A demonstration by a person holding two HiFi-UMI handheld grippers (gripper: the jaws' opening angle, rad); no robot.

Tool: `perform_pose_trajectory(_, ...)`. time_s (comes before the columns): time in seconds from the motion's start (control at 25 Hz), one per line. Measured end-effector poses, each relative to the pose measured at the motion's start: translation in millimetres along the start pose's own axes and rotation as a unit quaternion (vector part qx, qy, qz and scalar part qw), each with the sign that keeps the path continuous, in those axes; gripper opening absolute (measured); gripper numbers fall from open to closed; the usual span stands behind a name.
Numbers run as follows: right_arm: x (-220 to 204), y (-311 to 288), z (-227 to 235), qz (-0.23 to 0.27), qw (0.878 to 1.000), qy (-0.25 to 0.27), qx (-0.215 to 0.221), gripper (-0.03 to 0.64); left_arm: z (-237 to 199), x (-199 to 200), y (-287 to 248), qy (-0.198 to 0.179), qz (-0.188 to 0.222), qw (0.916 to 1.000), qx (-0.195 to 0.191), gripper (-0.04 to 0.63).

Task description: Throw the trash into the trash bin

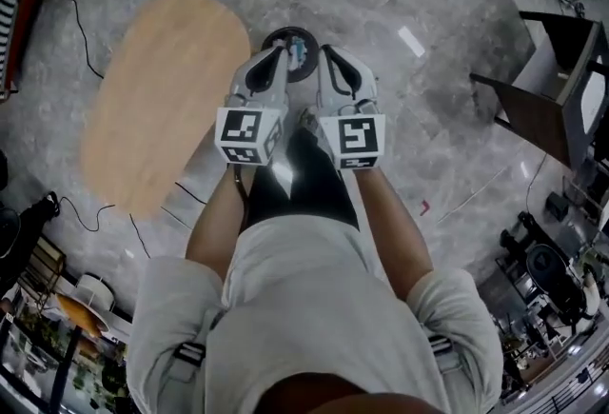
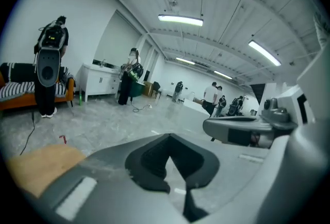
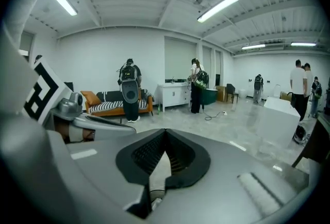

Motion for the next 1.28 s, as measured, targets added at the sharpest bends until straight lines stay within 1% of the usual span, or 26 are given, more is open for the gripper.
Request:
perform_pose_trajectory(0.16, 47.7, 40.6, -11.8, 0.043, 0.999, 0.001, 0.001, 0.008, 23.5, 51.2, 32.5, -0.027, 0.040, 0.9988, 0.010, 0.018)
perform_pose_trajectory(0.32, 86.1, 77.6, -17.9, 0.090, 0.996, 0.011, 0.016, 0.008, 50.5, 86.8, 58.7, -0.046, 0.070, 0.9960, 0.030, 0.018)
perform_pose_trajectory(0.44, 112.6, 104.4, -23.1, 0.134, 0.991, 0.019, 0.012, 0.008, 65.6, 112.8, 76.4, -0.060, 0.098, 0.9930, 0.026, 0.018)
perform_pose_trajectory(0.52, 121.8, 119.8, -27.6, 0.151, 0.988, 0.028, 0.007, 0.008, 73.9, 125.3, 86.4, -0.073, 0.114, 0.9905, 0.021, 0.018)
perform_pose_trajectory(0.6, 125.6, 132.9, -29.2, 0.156, 0.987, 0.033, 0.007, 0.008, 84.4, 137.7, 93.7, -0.085, 0.130, 0.9876, 0.021, 0.018)
perform_pose_trajectory(0.72, 131.4, 146.8, -18.3, 0.163, 0.986, 0.028, 0.007, 0.008, 103.3, 158.1, 95.5, -0.094, 0.157, 0.9829, 0.020, 0.018)
perform_pose_trajectory(0.84, 135.4, 154.5, -10.1, 0.179, 0.983, 0.027, 0.008, 0.007, 114.5, 163.3, 95.4, -0.102, 0.165, 0.9809, 0.019, 0.018)
perform_pose_trajectory(0.96, 136.9, 160.0, -8.4, 0.185, 0.982, 0.037, 0.015, 0.007, 120.1, 162.8, 98.9, -0.105, 0.165, 0.9805, 0.024, 0.018)
perform_pose_trajectory(1.28, 139.8, 163.3, -8.8, 0.198, 0.979, 0.038, 0.026, 0.006, 128.0, 164.9, 103.7, -0.111, 0.176, 0.9776, 0.031, 0.018)
Point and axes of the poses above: the fingertips, and each gripper's own axes: y backward along the fingers, z to its right, x out of its top, the point moved 6 cm from there along y, backward along the fingers, and after that the axes turned 10 degrees about -y, right-handed, at the moved point
